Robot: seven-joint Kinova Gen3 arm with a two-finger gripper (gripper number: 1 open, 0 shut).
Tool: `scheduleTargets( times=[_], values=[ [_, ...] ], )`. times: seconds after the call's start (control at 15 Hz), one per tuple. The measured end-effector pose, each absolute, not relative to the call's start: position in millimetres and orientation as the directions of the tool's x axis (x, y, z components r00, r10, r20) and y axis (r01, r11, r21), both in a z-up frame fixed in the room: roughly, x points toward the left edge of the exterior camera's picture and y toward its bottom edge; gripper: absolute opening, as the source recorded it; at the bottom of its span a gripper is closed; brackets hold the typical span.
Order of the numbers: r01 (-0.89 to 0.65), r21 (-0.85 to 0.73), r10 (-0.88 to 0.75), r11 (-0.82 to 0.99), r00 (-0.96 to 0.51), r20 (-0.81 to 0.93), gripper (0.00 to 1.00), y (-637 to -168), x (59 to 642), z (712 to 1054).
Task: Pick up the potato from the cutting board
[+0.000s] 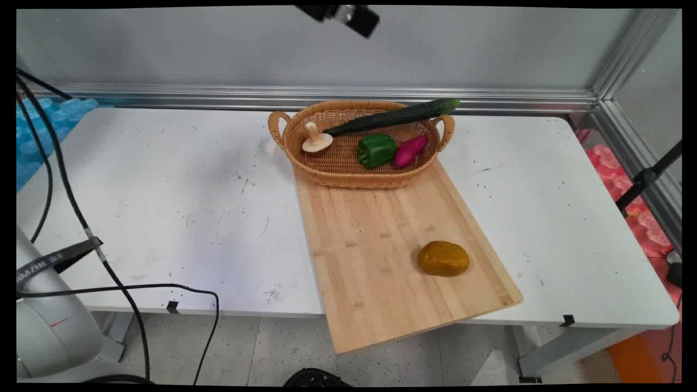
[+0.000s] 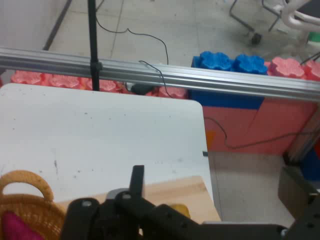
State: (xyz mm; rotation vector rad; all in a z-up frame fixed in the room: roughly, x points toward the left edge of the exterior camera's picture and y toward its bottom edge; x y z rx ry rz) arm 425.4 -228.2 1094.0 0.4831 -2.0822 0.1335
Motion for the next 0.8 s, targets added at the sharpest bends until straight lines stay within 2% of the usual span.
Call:
scheduleTargets(
  times=[0.8],
  values=[
    [-0.367, 0.059, -0.298, 0.928, -0.641, 0.708, 1.00, -248.6, 340.4, 1038.4]
  ],
)
